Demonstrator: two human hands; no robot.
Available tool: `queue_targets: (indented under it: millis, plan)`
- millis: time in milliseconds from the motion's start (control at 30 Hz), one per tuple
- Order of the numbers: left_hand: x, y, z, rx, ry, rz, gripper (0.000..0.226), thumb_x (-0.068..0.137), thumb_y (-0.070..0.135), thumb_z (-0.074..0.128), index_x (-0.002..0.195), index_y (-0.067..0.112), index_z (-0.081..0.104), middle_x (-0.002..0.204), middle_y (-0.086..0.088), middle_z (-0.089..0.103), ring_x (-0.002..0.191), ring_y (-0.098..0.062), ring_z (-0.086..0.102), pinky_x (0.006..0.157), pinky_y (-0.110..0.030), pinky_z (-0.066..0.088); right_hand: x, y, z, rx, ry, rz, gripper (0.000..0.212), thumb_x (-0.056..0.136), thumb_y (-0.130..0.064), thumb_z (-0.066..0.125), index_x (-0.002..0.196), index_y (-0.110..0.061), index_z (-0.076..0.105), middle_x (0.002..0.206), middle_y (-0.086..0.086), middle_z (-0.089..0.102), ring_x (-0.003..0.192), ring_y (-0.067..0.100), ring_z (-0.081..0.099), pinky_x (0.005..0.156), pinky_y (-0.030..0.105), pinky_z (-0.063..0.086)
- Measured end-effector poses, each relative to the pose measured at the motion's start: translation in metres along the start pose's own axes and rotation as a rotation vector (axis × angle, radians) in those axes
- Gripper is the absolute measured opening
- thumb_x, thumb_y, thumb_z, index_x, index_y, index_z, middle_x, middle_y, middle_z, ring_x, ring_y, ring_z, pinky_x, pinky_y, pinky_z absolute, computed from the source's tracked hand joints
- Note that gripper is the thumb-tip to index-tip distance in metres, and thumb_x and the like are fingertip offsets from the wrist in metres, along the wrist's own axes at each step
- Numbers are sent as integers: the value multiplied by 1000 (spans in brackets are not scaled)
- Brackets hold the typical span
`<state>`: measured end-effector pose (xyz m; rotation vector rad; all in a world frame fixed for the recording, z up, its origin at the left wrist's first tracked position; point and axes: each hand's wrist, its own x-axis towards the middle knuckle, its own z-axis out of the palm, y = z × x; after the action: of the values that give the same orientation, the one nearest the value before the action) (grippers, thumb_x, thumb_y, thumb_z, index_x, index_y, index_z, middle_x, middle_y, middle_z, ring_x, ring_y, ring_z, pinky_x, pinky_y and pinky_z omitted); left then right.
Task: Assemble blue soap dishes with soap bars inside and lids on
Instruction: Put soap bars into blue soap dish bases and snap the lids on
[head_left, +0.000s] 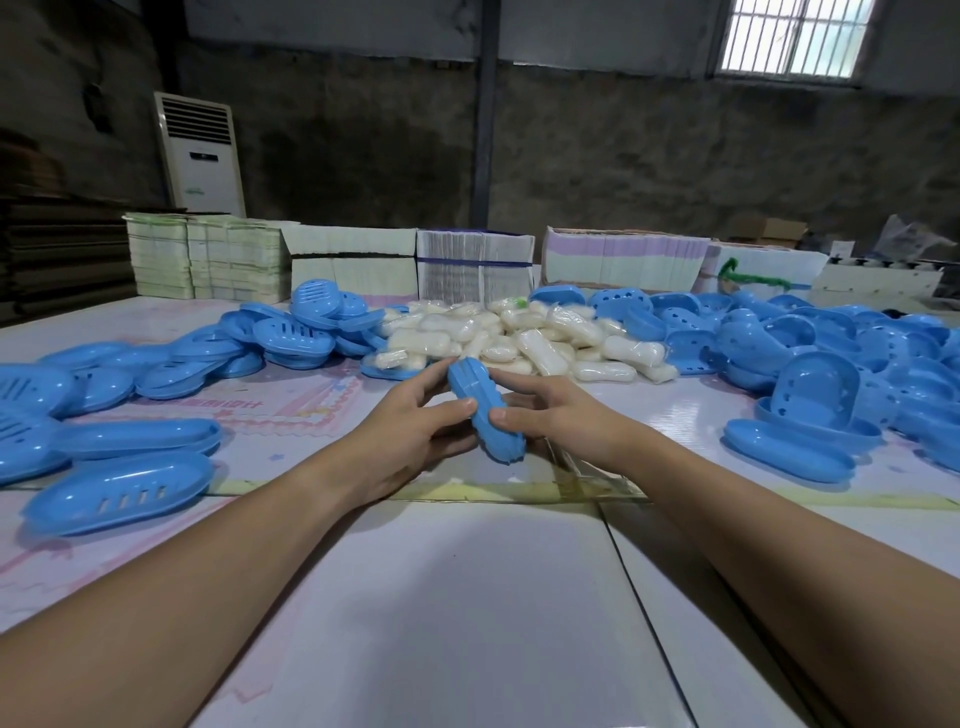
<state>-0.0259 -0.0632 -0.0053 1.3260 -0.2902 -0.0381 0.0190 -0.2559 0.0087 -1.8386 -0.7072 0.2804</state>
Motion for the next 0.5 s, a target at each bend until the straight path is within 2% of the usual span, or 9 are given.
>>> queue_targets:
  millis: [200,300,367,433,500]
  plan:
    - [0,-1,-1,-4,-10,-4,48,100,-3,53,146,11,47,144,-9,56,113,-29,69,95,-42,58,-1,-1,-2,6,-16,10,60,94,-18,64,149,-16,40,124,7,68,114,20,65,102,38,49]
    - [3,-4,-3,19,50,0,46,96,-4,59,139,12,52,138,-14,59,109,-27,71,91,-40,60,-1,0,-6,-41,-14,23,59,92,-20,67,147,-20,44,119,5,70,110,20,67,98,35,52]
    - [3,-7,-6,213,91,47,48,90,1,69,132,20,56,132,-11,61,106,-12,71,85,-26,59,-2,-1,-12,-74,13,27,55,89,-18,71,140,-26,52,111,-2,73,103,13,69,87,24,55]
    - [2,-9,-8,503,73,89,56,82,15,81,129,34,57,127,2,61,98,6,66,75,-8,51,-5,-2,-23,-127,89,37,49,84,-25,74,129,-37,61,104,-8,73,98,3,67,76,12,50]
    - [2,-9,-10,597,34,69,61,76,28,87,125,46,56,125,9,56,93,1,69,71,-8,50,-6,1,-40,-223,208,77,50,80,-36,74,127,-42,61,107,-3,69,99,9,64,76,16,47]
